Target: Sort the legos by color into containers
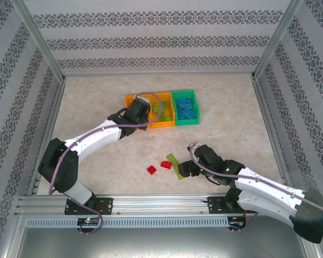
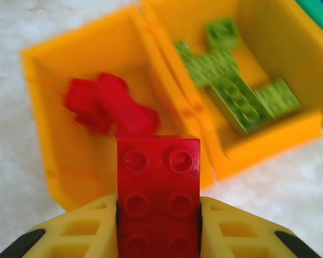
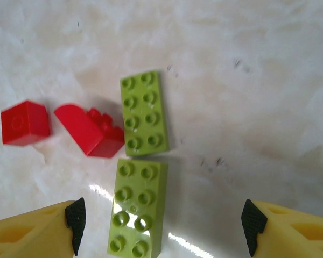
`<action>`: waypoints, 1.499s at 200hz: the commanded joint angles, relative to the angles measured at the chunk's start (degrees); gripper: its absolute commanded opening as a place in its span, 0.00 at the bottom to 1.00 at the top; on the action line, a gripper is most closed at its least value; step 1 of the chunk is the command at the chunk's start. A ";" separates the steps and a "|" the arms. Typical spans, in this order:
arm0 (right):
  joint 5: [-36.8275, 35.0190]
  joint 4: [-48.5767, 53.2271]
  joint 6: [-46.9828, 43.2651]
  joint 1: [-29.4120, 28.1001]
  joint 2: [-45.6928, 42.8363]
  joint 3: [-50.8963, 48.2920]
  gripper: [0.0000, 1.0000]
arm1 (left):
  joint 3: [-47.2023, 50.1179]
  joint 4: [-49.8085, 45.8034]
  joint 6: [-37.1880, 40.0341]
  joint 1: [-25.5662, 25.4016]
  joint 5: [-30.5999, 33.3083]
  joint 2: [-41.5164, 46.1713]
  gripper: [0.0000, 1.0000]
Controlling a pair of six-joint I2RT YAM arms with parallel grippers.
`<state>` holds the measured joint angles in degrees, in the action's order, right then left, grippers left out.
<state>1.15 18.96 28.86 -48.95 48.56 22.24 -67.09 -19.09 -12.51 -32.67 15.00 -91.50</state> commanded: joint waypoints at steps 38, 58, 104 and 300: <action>-3.87 -2.43 4.10 -6.71 6.66 0.49 0.80 | -12.93 -2.62 -1.13 7.69 -3.11 -13.23 0.35; -4.04 -2.51 3.90 -8.26 10.14 2.09 0.80 | -16.65 -4.29 -2.13 8.28 -3.06 -17.39 0.37; -5.17 -2.19 3.32 -10.89 19.05 5.41 0.81 | -17.20 -3.49 -5.87 9.54 -4.04 -19.40 0.55; -3.01 -6.24 0.30 1.60 10.81 7.82 0.30 | -0.09 6.92 -7.19 9.52 -10.31 -3.02 1.00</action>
<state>-5.56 15.86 31.90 -51.66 61.36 29.10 -70.67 -16.43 -19.84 -23.59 6.55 -98.43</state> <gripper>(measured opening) 0.330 0.994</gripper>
